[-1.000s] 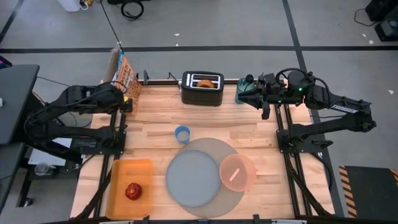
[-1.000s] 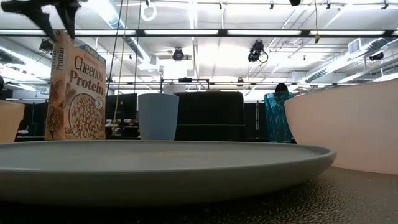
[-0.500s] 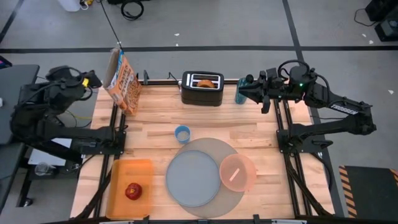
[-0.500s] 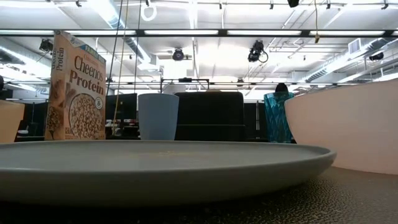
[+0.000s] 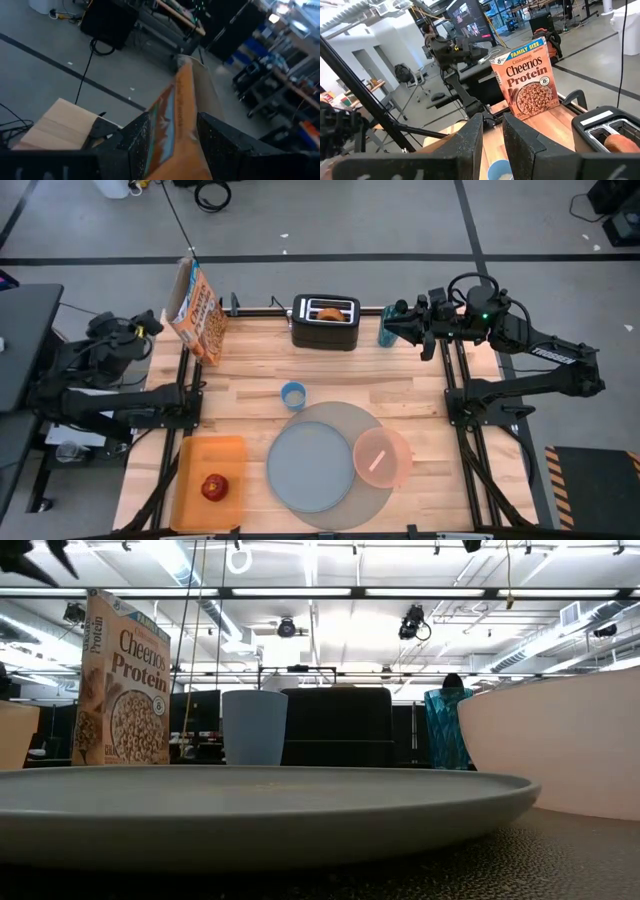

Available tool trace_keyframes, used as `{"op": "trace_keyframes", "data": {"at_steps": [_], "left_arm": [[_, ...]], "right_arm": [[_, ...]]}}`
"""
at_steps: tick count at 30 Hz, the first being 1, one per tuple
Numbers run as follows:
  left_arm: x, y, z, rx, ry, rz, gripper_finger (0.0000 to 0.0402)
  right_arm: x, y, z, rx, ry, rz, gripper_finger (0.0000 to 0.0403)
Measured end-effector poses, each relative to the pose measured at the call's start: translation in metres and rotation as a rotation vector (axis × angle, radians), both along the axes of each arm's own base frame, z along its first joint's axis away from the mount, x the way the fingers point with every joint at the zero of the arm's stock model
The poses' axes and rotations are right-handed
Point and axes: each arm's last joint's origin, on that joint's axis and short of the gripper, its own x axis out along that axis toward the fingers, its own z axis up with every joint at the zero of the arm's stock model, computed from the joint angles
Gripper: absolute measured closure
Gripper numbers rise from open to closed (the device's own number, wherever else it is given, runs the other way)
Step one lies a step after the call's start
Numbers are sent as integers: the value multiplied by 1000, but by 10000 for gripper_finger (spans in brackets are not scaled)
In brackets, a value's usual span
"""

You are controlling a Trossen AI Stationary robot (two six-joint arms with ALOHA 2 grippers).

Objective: Arrange a breakfast setting
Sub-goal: Pour the cereal from the cereal box into the orange bowl

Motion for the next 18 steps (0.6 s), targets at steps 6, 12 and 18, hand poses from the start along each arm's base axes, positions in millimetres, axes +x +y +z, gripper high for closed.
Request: {"op": "trace_keyframes", "data": {"at_steps": [6,12,18], "left_arm": [[4,0,-4,89,115,-194,233],[15,1,-4,122,324,-323,232],[14,1,-4,127,321,-321,224]], "right_arm": [[0,0,0,1,0,-3,321],[0,0,0,13,-1,-7,321],[0,0,0,30,-4,-24,321]]}}
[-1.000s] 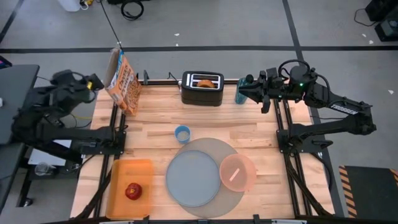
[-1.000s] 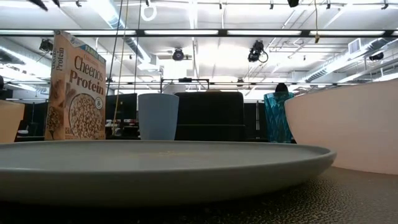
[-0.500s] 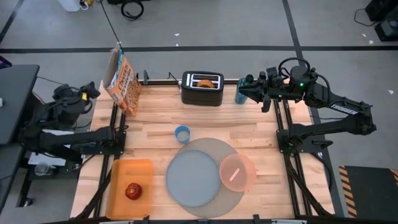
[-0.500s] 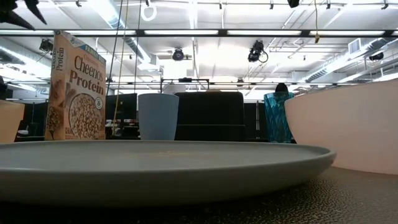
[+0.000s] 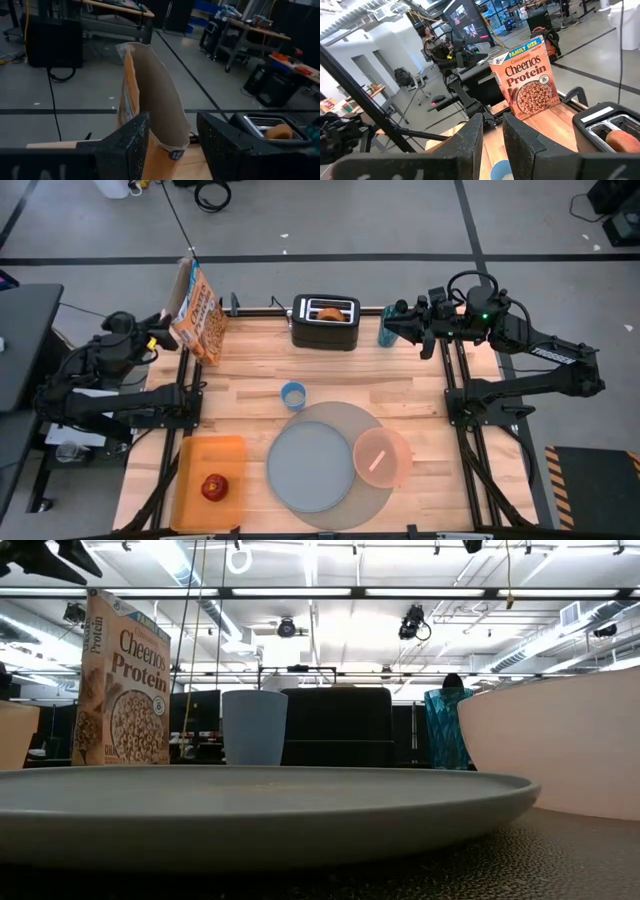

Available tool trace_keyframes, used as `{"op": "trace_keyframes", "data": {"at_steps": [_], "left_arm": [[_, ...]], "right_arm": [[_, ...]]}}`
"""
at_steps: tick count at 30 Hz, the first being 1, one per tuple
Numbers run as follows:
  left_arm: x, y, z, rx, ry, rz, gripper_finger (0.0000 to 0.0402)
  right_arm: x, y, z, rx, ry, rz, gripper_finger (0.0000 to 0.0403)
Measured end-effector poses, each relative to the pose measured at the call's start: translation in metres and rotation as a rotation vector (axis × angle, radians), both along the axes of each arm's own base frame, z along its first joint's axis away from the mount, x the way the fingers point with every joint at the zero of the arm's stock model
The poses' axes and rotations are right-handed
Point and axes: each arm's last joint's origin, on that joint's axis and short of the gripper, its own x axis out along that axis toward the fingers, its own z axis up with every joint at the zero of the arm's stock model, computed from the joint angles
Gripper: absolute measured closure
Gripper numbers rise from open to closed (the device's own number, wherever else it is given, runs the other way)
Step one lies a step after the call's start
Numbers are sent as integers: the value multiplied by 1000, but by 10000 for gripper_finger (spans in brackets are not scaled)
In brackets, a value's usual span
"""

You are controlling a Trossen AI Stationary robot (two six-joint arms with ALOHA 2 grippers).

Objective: Arrange a breakfast setting
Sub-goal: Pour the cereal from the cereal box into the orange bowl

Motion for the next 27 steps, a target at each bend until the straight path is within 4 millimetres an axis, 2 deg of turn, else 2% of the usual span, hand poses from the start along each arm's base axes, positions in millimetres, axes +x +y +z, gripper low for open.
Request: {"op": "trace_keyframes", "data": {"at_steps": [3,7,11,21,24,27], "left_arm": [[1,0,0,-8,-4,-15,187],[1,0,1,-17,-31,-25,111],[2,-1,-5,-47,64,-76,54],[13,0,-21,-171,321,-126,44],[18,1,-27,-207,317,-93,44],[26,3,-44,-234,312,-45,44]], "right_arm": [[0,-1,0,-2,2,-14,321],[4,-2,-2,-1,13,-16,321],[10,-3,-5,6,29,-11,321],[25,-7,-7,26,13,-1,321],[26,-7,-8,22,16,-1,321],[25,-7,-8,10,16,-1,321]]}}
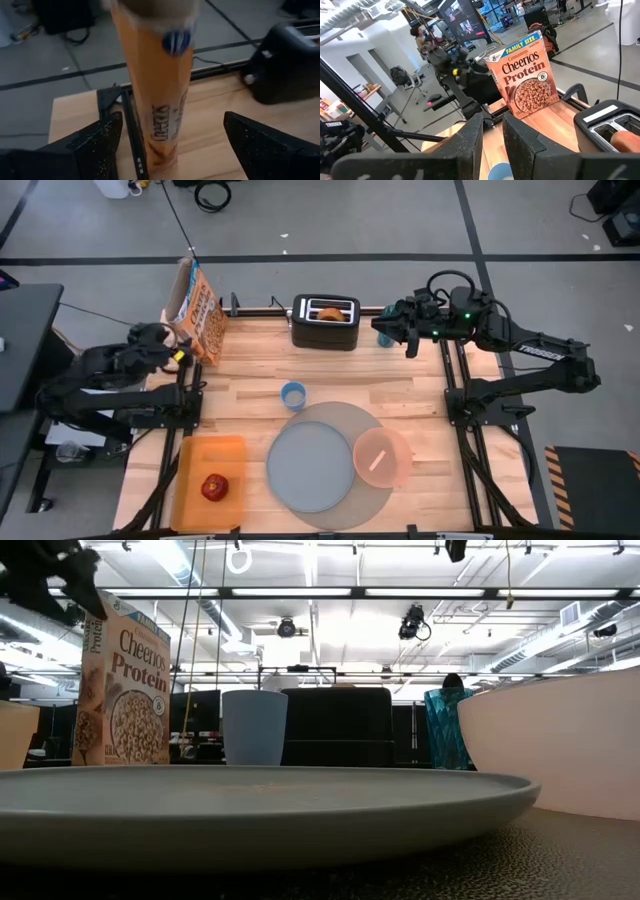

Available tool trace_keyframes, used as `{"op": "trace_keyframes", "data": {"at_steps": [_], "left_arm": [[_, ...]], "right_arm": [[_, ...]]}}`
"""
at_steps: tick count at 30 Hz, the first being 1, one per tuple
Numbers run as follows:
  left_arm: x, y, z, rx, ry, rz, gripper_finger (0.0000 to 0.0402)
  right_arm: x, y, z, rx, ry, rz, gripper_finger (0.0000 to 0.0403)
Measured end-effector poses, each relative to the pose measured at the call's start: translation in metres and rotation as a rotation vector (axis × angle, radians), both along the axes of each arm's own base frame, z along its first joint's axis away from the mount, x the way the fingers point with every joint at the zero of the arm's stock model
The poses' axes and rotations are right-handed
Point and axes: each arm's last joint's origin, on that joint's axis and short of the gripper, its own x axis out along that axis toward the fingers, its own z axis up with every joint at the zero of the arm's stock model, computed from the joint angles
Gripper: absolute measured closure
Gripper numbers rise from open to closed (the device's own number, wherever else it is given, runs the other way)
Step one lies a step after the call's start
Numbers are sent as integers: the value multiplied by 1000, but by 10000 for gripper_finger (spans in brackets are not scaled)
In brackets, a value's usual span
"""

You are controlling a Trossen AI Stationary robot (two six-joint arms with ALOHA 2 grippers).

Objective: Arrange a breakfast setting
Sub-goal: Pour the cereal from the cereal box into the orange bowl

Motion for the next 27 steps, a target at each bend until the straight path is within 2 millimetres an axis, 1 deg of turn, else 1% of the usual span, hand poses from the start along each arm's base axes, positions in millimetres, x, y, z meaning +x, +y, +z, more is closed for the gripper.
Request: {"op": "trace_keyframes", "data": {"at_steps": [2,4,6,9,14,19,22,27], "left_arm": [[5,1,-10,-10,14,29,44],[9,3,-6,7,15,54,44],[11,4,-5,22,27,91,44],[20,8,-4,18,25,117,44],[33,16,-17,-60,48,238,44],[48,27,-25,-66,34,312,44],[50,33,-27,-75,38,369,44],[51,42,-27,-77,-9,453,44]], "right_arm": [[-1,0,0,-2,-2,0,321],[-1,0,1,-4,-13,1,321],[-1,0,3,-8,-26,8,321],[-1,1,4,-12,-43,24,321],[-2,1,6,-14,-51,27,321],[-3,2,7,-15,-56,33,321],[-5,3,7,-9,-60,46,321],[-7,4,9,-1,-70,53,321]]}}
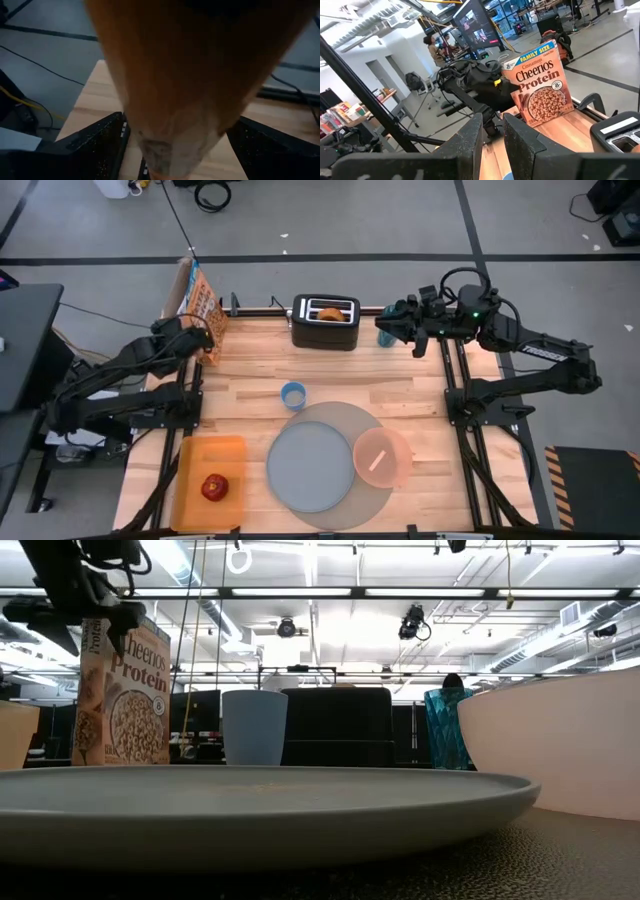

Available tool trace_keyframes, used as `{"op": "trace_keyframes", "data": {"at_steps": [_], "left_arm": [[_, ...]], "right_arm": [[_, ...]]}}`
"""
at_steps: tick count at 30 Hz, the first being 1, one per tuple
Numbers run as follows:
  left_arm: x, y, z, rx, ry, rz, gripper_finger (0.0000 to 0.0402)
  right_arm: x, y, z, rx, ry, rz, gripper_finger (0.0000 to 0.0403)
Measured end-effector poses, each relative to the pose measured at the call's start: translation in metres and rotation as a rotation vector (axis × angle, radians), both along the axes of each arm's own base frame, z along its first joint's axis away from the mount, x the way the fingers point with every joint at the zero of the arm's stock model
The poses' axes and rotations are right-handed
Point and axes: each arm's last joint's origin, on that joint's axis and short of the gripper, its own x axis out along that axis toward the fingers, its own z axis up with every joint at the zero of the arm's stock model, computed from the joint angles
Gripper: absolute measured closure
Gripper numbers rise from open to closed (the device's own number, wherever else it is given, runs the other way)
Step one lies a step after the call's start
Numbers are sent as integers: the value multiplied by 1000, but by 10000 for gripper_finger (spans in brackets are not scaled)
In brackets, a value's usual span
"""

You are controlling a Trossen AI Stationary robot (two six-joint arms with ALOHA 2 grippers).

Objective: Arrange a breakfast setting
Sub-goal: Pour the cereal from the cereal box into the orange bowl

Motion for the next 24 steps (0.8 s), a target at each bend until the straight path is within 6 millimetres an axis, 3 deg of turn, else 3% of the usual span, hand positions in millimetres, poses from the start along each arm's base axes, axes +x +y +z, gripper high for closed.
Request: {"op": "trace_keyframes", "data": {"at_steps": [9,16,24], "left_arm": [[15,12,13,107,-140,-61,48],[17,15,11,91,-234,2,63],[24,14,0,2,-82,-49,72]], "right_arm": [[-4,1,3,-30,-16,0,321],[-8,2,5,-49,-25,-1,321],[-8,2,4,-62,-22,-1,321]]}}
